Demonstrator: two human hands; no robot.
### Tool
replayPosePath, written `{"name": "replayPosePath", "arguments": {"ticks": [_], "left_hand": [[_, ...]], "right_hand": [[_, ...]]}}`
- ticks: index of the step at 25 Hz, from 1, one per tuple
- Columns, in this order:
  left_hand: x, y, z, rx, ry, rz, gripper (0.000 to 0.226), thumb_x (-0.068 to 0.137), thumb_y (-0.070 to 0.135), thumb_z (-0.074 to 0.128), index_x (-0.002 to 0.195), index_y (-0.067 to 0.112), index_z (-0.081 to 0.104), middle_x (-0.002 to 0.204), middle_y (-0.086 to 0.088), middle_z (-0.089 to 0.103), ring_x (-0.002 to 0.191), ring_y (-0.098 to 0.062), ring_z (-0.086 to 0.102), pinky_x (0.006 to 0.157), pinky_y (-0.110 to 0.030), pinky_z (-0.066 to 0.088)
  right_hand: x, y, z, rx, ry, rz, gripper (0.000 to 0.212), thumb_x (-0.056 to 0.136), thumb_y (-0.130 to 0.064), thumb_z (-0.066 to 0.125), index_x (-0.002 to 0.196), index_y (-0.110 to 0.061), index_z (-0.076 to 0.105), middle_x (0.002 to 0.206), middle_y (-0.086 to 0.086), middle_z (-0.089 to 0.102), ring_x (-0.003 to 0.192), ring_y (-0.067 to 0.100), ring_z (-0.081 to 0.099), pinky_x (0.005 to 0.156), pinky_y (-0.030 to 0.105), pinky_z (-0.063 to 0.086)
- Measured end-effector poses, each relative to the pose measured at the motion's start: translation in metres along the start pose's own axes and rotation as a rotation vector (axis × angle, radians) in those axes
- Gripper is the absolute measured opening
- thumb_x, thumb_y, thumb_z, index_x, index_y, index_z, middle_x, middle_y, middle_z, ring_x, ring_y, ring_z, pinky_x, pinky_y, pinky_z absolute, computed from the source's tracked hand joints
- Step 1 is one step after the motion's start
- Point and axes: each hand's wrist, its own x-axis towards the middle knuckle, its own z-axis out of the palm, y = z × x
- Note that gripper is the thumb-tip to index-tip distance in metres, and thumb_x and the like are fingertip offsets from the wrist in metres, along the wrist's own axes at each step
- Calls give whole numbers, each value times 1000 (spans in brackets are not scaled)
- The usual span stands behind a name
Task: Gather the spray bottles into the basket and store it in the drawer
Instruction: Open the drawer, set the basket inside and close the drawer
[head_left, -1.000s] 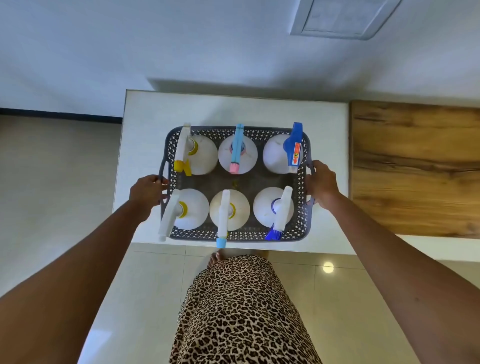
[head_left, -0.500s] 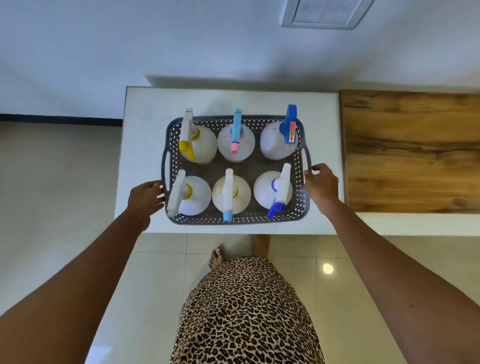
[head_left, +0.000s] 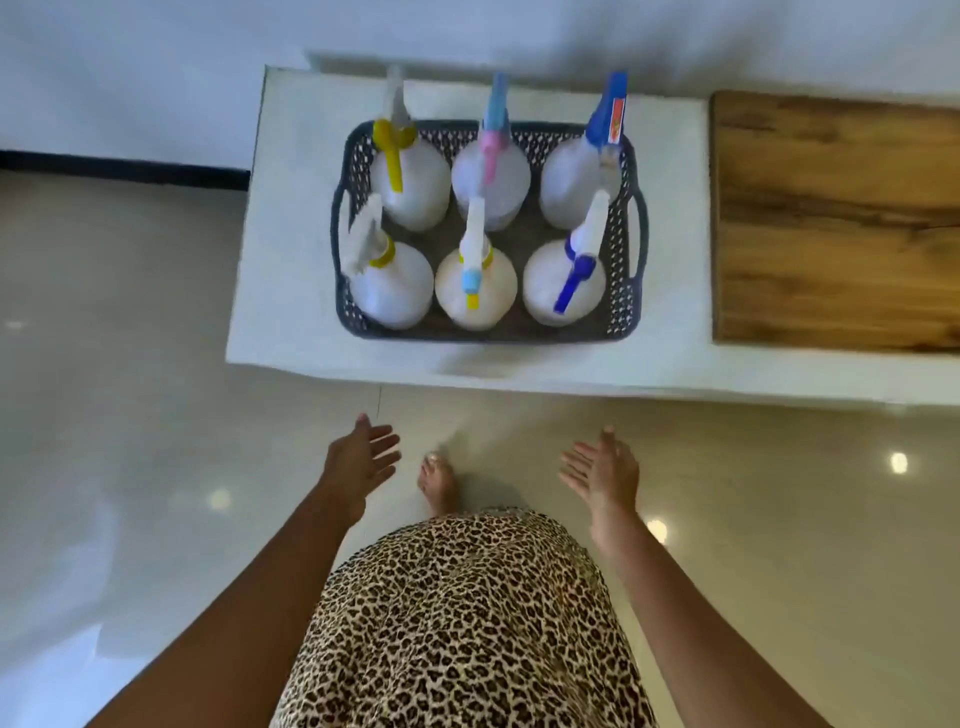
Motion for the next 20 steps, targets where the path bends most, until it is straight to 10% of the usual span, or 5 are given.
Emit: {"name": "replayPosePath", "arguments": {"ticks": [6,20], "left_hand": [[48,-69,24,-257,-89,-74,71,93,55,17,130,0,42,140,-17,44,129,-34,41,110,-41,29],[278,-127,83,-733,-279,25,111,71,84,23,143,0,14,153,-19,20,142,-34,17,117,-44,15]], "right_hand": [[47,58,8,555,-155,362,67,95,-53,29,130,3,38,136,25,46,125,37,46,108,46,35],[256,158,89,900,-387,314,105,76,-77,38,142,3,17,152,20,21,141,33,22,117,44,16]]}}
